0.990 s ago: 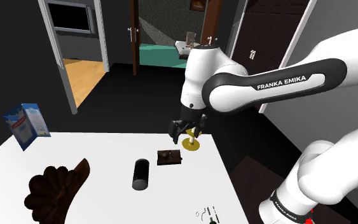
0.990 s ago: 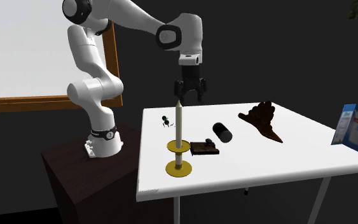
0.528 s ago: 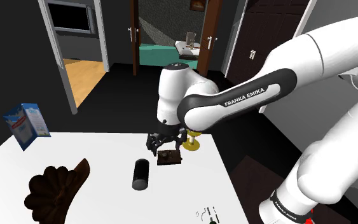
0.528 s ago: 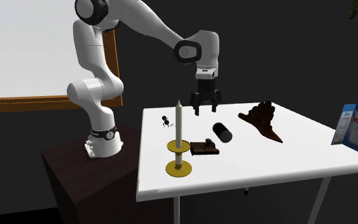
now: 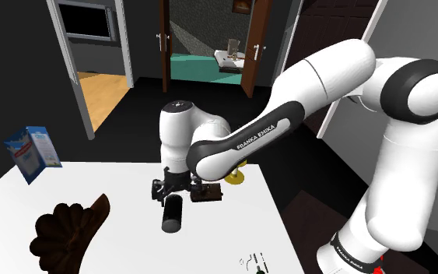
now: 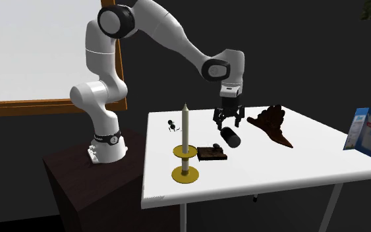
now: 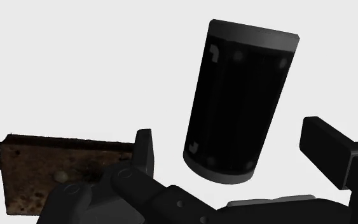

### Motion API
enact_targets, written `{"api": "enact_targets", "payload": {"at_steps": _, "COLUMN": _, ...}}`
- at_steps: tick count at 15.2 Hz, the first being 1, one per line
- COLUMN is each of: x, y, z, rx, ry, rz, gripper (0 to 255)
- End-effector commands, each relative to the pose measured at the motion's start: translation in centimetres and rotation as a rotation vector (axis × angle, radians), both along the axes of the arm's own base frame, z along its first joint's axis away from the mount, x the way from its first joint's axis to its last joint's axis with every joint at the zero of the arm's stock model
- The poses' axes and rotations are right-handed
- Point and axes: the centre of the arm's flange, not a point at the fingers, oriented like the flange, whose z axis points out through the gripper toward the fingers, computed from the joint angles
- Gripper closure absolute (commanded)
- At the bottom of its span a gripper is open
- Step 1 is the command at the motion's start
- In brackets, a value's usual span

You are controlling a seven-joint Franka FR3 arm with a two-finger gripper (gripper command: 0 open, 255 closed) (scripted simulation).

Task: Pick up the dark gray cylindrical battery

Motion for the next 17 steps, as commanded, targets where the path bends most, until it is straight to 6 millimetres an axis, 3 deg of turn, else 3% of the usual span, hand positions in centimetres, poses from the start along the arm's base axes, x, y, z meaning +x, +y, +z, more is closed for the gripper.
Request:
{"api": "enact_targets", "payload": {"at_steps": 1, "x": 0.9, "y": 1.3, "z": -1.1, "rx": -0.001, "ry": 0.001, "rz": -0.016, "gripper": 0}}
{"api": "enact_targets", "payload": {"at_steps": 8, "x": 0.9, "y": 1.3, "z": -5.1, "rx": -0.001, "ry": 0.001, "rz": -0.016, "gripper": 0}}
{"api": "enact_targets", "payload": {"at_steps": 10, "x": 0.9, "y": 1.3, "z": -5.1, "rx": -0.001, "ry": 0.001, "rz": -0.016, "gripper": 0}}
{"api": "enact_targets", "payload": {"at_steps": 11, "x": 1.0, "y": 1.3, "z": -5.1, "rx": -0.001, "ry": 0.001, "rz": -0.016, "gripper": 255}}
{"api": "enact_targets", "payload": {"at_steps": 17, "x": 1.0, "y": 1.3, "z": -5.1, "rx": -0.001, "ry": 0.001, "rz": -0.016, "gripper": 255}}
